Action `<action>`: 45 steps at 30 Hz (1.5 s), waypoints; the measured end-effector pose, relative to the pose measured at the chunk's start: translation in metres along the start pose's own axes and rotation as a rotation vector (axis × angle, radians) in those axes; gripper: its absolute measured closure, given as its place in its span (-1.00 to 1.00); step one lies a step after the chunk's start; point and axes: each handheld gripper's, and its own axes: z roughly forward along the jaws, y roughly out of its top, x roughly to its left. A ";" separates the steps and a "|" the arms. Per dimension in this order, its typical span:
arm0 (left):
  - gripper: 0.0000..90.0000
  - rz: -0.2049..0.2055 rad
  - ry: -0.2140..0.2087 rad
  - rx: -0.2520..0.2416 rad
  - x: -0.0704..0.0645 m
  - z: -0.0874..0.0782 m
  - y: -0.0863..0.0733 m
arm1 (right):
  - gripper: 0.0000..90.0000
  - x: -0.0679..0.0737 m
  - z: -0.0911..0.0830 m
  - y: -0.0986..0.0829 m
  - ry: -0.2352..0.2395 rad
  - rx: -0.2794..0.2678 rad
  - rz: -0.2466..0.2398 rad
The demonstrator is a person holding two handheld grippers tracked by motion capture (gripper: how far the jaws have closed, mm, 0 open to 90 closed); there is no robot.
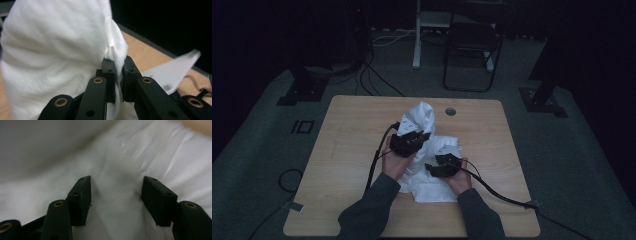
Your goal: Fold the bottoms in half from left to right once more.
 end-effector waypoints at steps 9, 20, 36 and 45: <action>0.85 0.041 -0.074 0.155 -0.033 0.058 -0.038 | -0.11 -0.062 -0.073 -0.016 -0.089 -0.174 0.202; 0.84 0.049 -0.098 0.249 -0.046 0.090 -0.062 | -0.29 -0.058 -0.107 0.002 -0.011 -0.297 0.155; 0.31 0.058 -0.056 0.003 -0.018 0.011 -0.013 | 0.81 -0.082 -0.055 0.008 -0.110 -0.127 0.230; 0.41 0.023 0.020 0.259 0.030 0.053 -0.051 | 0.71 -0.093 -0.048 0.007 -0.142 -0.084 0.231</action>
